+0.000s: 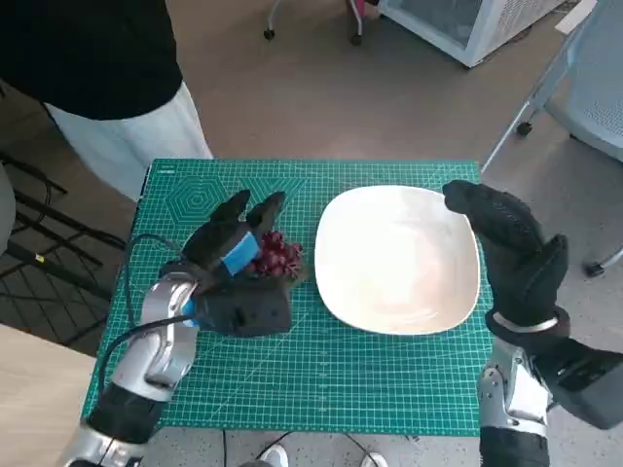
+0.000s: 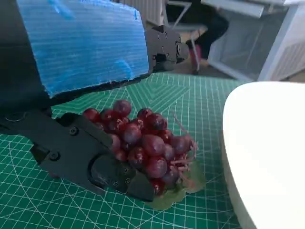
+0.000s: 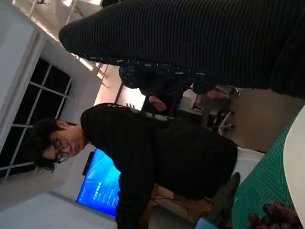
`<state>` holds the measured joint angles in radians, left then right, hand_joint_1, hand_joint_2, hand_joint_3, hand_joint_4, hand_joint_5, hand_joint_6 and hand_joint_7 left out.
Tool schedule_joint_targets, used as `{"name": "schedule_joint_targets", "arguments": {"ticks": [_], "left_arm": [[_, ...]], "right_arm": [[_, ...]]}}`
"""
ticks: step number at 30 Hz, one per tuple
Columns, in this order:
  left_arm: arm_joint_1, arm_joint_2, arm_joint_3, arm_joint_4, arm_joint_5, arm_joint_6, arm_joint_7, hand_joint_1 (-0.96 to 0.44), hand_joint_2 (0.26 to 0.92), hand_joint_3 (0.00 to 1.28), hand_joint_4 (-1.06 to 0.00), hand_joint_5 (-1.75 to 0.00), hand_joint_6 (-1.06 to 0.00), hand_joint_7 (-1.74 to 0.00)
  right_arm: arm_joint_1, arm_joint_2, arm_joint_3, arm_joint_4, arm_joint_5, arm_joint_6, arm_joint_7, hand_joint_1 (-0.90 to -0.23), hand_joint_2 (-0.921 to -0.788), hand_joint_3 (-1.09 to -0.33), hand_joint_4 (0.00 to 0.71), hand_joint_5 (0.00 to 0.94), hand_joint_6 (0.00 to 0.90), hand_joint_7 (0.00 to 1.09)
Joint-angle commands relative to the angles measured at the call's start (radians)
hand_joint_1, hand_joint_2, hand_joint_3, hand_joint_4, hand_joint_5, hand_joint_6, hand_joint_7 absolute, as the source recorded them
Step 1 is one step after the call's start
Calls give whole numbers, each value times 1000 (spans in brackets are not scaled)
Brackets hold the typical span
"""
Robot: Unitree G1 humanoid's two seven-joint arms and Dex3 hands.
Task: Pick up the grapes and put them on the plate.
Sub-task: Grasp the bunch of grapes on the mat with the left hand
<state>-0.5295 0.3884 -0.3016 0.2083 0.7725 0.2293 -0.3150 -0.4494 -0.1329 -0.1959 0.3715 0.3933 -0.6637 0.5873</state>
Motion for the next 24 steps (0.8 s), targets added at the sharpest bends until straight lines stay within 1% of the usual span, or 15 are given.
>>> {"name": "schedule_joint_targets", "arguments": {"ticks": [1, 5, 13, 19, 24], "left_arm": [[-58, -6, -28, 61, 3, 16, -10, -478, 717, 0, 1, 1, -98, -10], [-106, -15, -48, 147, -4, 14, -4, -463, 716, 0, 1, 1, -98, -8], [-204, -46, -78, 384, -26, -16, 34, -452, 716, 0, 1, 1, -105, -8], [-246, -74, -87, 508, -56, -19, 46, -426, 715, 0, 1, 1, -119, -12], [-273, -98, -89, 599, -84, -27, 55, -372, 709, 0, 1, 1, -136, -15]], "right_arm": [[9, -2, -2, 18, 6, -1, 3, -516, -921, -548, 213, 4, 12, 396], [9, -2, -2, 20, 7, -2, 4, -515, -921, -548, 214, 4, 13, 394], [16, -3, 0, 11, 3, -1, -1, -512, -921, -550, 213, 3, 15, 390], [20, -4, -1, 5, 6, 3, -1, -509, -921, -551, 213, 3, 15, 388], [22, -7, -3, 4, 5, 1, -2, -506, -921, -553, 213, 2, 16, 386]]}}
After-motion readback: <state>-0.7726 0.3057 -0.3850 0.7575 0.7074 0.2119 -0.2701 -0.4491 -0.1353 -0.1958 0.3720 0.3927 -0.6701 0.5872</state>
